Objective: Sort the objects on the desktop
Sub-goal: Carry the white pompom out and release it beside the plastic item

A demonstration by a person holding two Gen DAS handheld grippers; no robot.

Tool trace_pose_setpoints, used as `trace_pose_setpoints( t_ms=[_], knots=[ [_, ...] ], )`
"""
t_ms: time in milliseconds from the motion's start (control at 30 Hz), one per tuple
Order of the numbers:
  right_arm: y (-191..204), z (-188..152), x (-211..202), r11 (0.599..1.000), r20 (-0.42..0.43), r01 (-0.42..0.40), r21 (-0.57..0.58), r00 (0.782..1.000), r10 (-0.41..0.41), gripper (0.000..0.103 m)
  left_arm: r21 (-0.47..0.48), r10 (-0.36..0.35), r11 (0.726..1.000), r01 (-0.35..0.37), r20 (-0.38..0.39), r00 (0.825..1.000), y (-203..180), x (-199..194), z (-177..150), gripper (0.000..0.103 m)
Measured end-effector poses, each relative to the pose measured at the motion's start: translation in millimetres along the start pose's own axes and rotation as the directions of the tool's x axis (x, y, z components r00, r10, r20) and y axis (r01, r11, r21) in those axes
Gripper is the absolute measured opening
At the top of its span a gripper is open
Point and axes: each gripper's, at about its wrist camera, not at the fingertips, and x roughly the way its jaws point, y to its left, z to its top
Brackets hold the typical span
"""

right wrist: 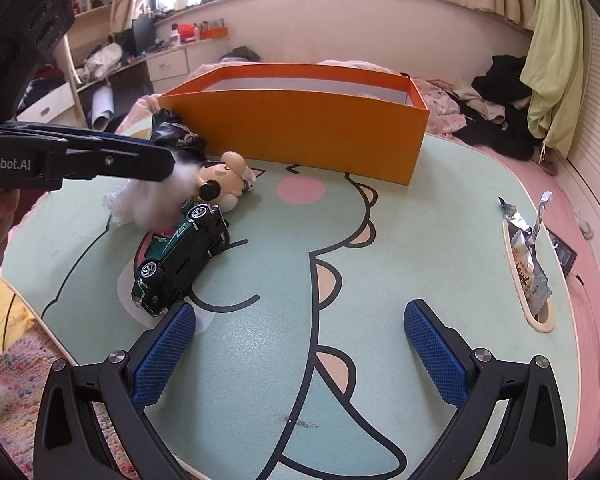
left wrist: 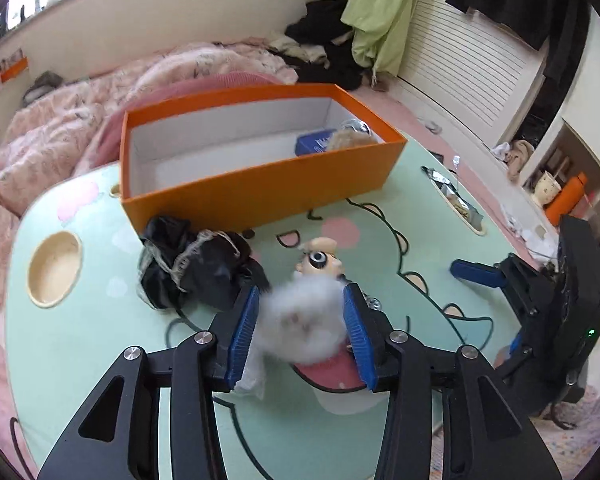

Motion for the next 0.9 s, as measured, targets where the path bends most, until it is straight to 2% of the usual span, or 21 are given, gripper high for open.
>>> trace_pose_setpoints(
  t_ms=[67,133,233,333,433,467,500,533,633,700,900],
  knots=[
    [0.1,0.0,0.0,1.0,0.0,0.0,0.0,1.0,0.0,0.103,0.005,0.022,1.0,-0.022,0.063,0.998,-0.1,-13.9,-4.7,0.069],
    [0.0,-0.1,0.0,1.0,0.0,0.001,0.0,1.0,-0.001,0.103,0.002,0.039,0.999,-0.04,0.129,0.991,2.1,-28.9,-13.0,0.081],
    [0.0,0.0,0.0,1.0,0.0,0.0,0.0,1.0,0.0,0.103,0.003,0.078,0.997,-0.079,0.17,0.982,5.4,-43.1,-30.7,0.082],
    [-0.2,-0.1,0.0,1.0,0.0,0.001,0.0,1.0,-0.001,0.103,0.003,0.119,0.993,-0.12,0.116,0.986,7.8,-39.7,-55.1,0.082],
    [-0.4,-0.1,-0.1,1.0,-0.001,0.001,-0.001,1.0,-0.001,0.103,-0.005,0.124,0.992,-0.124,0.044,0.991,8.7,-23.3,-77.4,0.082],
    [-0.2,-0.1,-0.1,1.0,-0.001,0.002,-0.003,1.0,-0.002,0.103,0.001,0.14,0.99,-0.141,0.036,0.989,5.9,-14.9,-83.5,0.085],
    [-0.1,-0.3,-0.1,1.0,-0.002,0.004,-0.004,1.0,-0.004,0.103,0.016,0.183,0.983,-0.185,0.063,0.981,0.6,-9.7,-87.9,0.09],
    [-0.4,-0.4,-0.3,1.0,-0.003,0.005,-0.004,1.0,-0.005,0.103,0.03,0.219,0.974,-0.223,0.092,0.971,-4.6,-6.7,-90.2,0.103],
    [-1.0,-1.1,-0.5,1.0,-0.002,0.003,-0.002,1.0,-0.003,0.103,0.047,0.194,0.979,-0.199,0.083,0.977,-8.3,-0.7,-86.8,0.103],
    [-1.3,-0.9,-0.5,1.0,-0.002,0.005,-0.004,1.0,-0.005,0.103,0.025,0.167,0.985,-0.17,0.078,0.983,-1.3,0.7,-87.2,0.103],
    [-2.4,-3.3,-0.4,1.0,-0.003,0.008,-0.006,1.0,-0.008,0.103,0.002,0.179,0.984,-0.18,0.084,0.98,2.0,1.0,-88.0,0.103]
  ],
)
